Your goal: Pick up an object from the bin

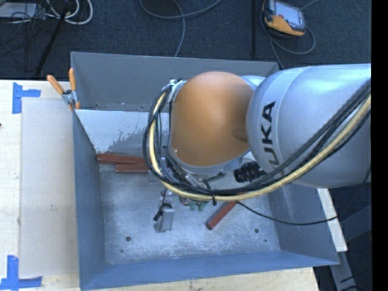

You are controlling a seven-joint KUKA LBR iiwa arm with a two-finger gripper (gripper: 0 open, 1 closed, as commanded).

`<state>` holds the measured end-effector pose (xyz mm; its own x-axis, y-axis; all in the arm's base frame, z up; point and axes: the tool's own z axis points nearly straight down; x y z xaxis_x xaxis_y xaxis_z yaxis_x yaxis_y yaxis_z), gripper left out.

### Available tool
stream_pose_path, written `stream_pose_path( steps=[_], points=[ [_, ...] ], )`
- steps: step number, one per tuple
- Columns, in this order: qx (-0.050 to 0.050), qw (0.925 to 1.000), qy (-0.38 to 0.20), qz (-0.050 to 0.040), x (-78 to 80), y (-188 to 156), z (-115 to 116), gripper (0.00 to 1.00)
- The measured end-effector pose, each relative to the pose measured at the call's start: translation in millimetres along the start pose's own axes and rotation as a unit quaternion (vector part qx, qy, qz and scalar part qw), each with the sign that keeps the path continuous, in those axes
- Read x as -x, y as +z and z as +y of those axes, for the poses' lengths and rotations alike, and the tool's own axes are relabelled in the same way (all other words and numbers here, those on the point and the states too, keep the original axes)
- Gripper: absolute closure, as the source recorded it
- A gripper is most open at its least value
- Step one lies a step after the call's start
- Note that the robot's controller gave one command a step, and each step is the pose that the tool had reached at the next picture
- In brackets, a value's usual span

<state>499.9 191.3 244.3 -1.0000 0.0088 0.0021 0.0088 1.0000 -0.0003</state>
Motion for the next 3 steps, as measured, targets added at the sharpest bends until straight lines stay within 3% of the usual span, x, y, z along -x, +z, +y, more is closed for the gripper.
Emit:
stream_pose_path(
  steps=[1,2,3],
  points=[
    [-0.002,0.9994,0.036,0.0003,32.7,28.9,-102.0,0.0],
    [0.0,0.9967,-0.081,0.0031,26.3,142.6,-159.0,0.0],
    [-0.001,0.9657,-0.26,-0.0006,46.9,175.4,-251.3,0.0]
  ],
)
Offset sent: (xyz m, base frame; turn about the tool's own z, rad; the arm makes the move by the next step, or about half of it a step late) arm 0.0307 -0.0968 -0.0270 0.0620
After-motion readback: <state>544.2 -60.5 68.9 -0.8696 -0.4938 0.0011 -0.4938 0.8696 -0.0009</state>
